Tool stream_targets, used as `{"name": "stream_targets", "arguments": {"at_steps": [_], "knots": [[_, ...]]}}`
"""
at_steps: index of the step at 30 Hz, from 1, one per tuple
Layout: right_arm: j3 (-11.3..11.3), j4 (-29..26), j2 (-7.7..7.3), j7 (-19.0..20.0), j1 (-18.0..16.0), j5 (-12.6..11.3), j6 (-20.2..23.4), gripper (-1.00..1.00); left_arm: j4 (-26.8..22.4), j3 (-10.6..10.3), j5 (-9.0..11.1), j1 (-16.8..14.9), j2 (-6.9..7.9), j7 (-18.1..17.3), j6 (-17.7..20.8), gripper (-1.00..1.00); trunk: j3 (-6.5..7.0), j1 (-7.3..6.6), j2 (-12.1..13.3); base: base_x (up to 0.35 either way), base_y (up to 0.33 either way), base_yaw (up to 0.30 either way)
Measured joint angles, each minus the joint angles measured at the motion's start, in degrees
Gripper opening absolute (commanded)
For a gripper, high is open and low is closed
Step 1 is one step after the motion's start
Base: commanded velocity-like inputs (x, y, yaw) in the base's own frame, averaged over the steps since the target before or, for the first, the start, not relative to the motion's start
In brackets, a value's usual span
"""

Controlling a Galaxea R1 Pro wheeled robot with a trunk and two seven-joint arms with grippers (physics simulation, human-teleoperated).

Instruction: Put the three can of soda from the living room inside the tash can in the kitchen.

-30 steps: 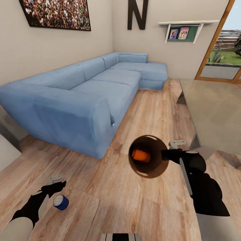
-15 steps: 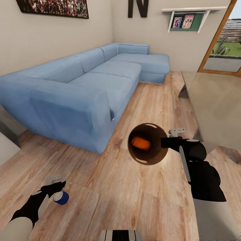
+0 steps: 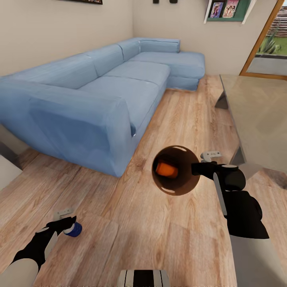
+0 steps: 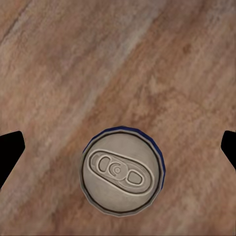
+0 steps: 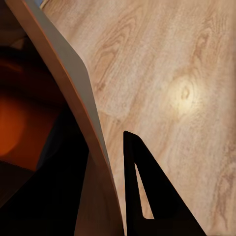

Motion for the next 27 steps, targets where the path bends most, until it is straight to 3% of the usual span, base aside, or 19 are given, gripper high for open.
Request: {"name": "stream_targets", "arguments": {"at_steps": [7, 11, 14, 18, 27], "knots": [[0.1, 0.0, -0.03, -0.2, 0.0, 0.1, 0.0, -1.00, 0.0, -0.2, -0.2, 0.0, -0.19, -0.1, 0.1, 1.00, -1.55, 0.18, -0.1, 0.000, 0.000, 0.000], [1.5, 0.1, -0.03, -0.3, 0.1, 0.2, 0.0, -1.00, -0.1, -0.4, -0.5, 0.0, -0.30, -0.2, 0.0, 1.00, -2.44, 0.28, -0.1, 0.000, 0.000, 0.000], [1.8, 0.0, -0.03, -0.3, 0.1, -0.5, 0.0, -1.00, -0.1, -0.5, -0.5, 0.0, -0.31, -0.3, -0.2, 1.00, -2.44, 0.28, -0.2, 0.000, 0.000, 0.000], [2.1, 0.0, -0.04, -0.4, 0.2, 0.3, 0.0, -1.00, -0.1, -0.5, -0.4, 0.0, -0.32, -0.3, -0.5, 1.00, -2.44, 0.28, -0.2, 0.000, 0.000, 0.000], [2.4, 0.1, -0.03, -0.4, 0.3, 0.2, 0.0, -1.00, -0.1, -0.5, -0.3, 0.0, -0.32, -0.2, -0.4, 1.00, -4.43, 0.52, -0.3, 0.000, 0.000, 0.000]]}}
